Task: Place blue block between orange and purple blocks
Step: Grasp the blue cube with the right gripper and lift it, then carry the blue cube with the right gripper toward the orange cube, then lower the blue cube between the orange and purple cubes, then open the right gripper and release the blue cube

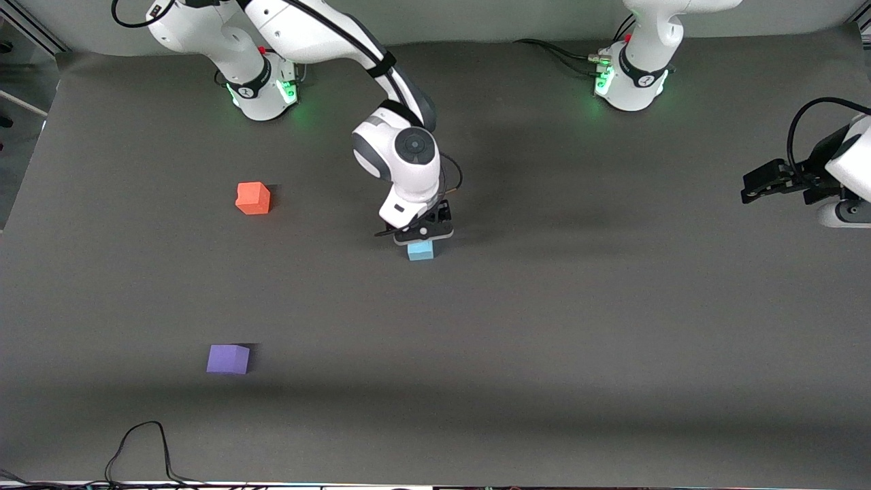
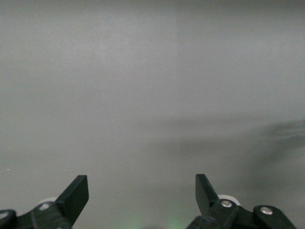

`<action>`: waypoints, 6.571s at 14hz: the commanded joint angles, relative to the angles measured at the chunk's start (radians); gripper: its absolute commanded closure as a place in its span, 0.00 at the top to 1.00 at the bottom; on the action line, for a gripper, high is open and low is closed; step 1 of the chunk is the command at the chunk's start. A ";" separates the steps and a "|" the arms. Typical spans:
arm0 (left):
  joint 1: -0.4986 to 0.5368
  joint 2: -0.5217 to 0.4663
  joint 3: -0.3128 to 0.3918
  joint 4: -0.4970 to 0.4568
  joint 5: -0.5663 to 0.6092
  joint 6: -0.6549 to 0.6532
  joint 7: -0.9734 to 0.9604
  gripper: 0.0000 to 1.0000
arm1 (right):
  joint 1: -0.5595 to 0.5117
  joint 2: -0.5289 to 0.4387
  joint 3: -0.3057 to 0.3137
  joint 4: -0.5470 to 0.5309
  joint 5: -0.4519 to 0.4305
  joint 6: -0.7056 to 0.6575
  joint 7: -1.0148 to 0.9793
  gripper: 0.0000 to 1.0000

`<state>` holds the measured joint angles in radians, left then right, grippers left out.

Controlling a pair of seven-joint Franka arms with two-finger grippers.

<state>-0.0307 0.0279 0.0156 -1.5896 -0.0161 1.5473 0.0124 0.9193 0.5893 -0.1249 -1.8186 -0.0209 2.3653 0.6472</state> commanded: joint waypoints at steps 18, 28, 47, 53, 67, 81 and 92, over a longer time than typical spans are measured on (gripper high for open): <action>0.017 -0.011 -0.025 -0.007 0.015 -0.010 0.009 1.00 | -0.109 -0.086 -0.013 0.074 0.075 -0.085 -0.049 0.29; 0.034 -0.006 -0.017 -0.010 0.001 0.045 0.013 1.00 | -0.335 -0.378 -0.021 0.444 0.075 -0.746 -0.168 0.31; 0.006 -0.006 -0.032 -0.010 0.045 0.036 -0.058 1.00 | -0.439 -0.389 -0.453 -0.071 0.222 -0.363 -0.951 0.33; 0.008 -0.006 -0.032 -0.012 0.041 0.040 -0.065 1.00 | -0.392 -0.211 -0.446 -0.153 0.334 -0.157 -0.963 0.33; 0.009 -0.009 -0.032 -0.032 0.025 0.088 -0.065 1.00 | -0.392 -0.094 -0.446 -0.277 0.558 0.020 -1.160 0.33; 0.009 -0.013 -0.032 -0.036 0.025 0.062 -0.065 1.00 | -0.382 -0.048 -0.449 -0.285 0.763 0.008 -1.253 1.00; 0.009 -0.014 -0.032 -0.038 0.025 0.062 -0.065 1.00 | -0.382 -0.233 -0.516 -0.030 0.483 -0.369 -1.051 1.00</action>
<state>-0.0149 0.0296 -0.0189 -1.6157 0.0110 1.6175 -0.0369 0.5323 0.3991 -0.6324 -1.9426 0.5276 2.1141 -0.4821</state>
